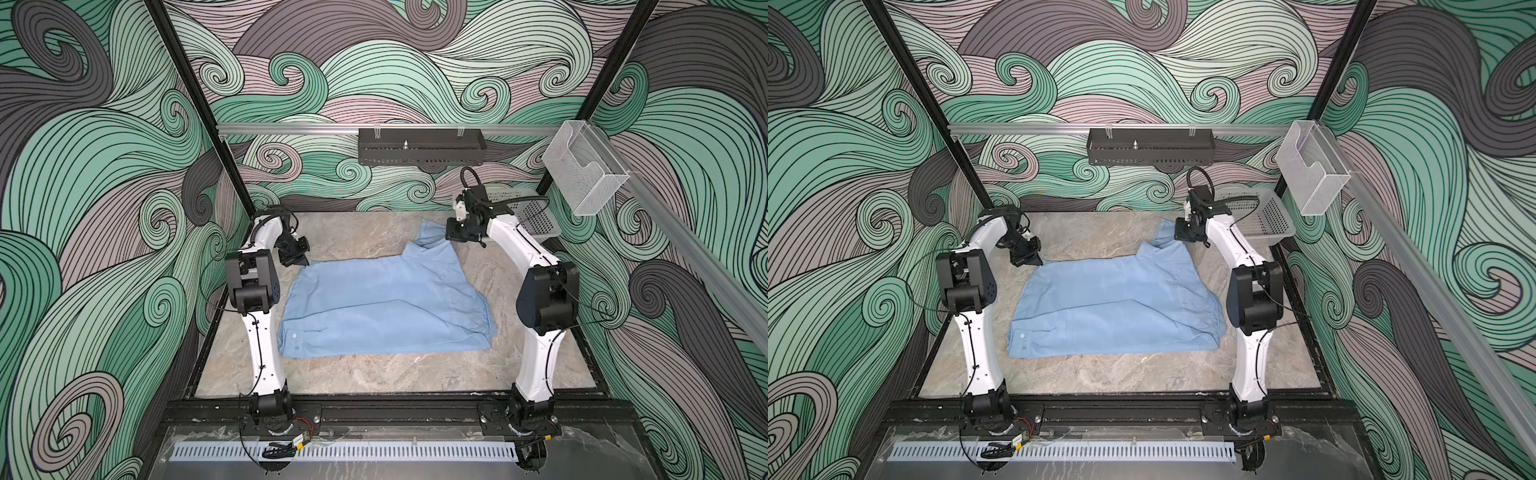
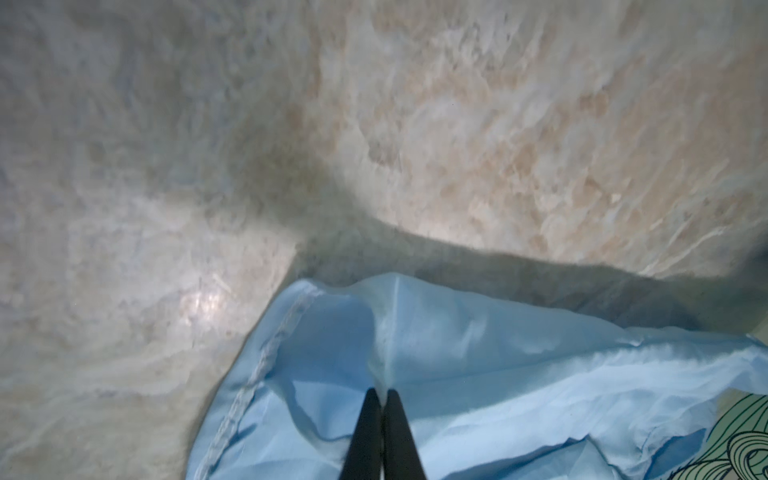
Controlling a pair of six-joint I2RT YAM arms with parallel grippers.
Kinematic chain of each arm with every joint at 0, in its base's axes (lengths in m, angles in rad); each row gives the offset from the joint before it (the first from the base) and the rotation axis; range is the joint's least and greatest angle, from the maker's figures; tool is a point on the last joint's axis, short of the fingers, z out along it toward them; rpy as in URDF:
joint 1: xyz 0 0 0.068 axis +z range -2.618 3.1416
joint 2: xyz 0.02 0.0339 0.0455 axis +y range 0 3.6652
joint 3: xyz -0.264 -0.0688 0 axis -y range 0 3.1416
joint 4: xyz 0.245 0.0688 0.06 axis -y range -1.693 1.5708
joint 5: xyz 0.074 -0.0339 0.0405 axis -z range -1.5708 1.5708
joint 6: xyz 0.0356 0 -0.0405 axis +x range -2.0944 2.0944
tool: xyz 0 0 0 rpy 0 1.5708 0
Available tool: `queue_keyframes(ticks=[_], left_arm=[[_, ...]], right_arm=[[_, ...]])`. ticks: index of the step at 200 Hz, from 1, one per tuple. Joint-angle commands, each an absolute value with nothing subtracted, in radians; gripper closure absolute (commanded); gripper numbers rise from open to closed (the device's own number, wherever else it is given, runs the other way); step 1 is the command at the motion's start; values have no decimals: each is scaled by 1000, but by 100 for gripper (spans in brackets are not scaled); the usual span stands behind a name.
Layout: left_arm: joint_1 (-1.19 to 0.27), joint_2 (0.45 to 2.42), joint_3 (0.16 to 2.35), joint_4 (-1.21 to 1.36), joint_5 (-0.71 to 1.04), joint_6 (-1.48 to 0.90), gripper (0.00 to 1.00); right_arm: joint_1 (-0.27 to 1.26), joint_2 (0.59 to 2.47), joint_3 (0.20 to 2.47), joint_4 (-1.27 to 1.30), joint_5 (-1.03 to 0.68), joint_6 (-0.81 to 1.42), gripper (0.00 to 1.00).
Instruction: Fold and stack the long sleeve shirts
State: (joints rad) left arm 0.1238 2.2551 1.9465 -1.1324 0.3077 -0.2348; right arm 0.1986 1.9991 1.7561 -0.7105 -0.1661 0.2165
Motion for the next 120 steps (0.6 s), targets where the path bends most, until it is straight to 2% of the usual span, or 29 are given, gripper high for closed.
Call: queue_keyframes(ticks=[1,67,120], left_arm=[[132,2134,1864,-1090,310,-222,100],[130,1882,1538,-1014,297,-238,100],[121,1730,1345,-983,222,-271,100]], right_arm=[[199,1905,1624,-631,-183,201,100],[216,1674,1314,-572,-199,212,100],[257,1486,1130,-597,-140,218,100]])
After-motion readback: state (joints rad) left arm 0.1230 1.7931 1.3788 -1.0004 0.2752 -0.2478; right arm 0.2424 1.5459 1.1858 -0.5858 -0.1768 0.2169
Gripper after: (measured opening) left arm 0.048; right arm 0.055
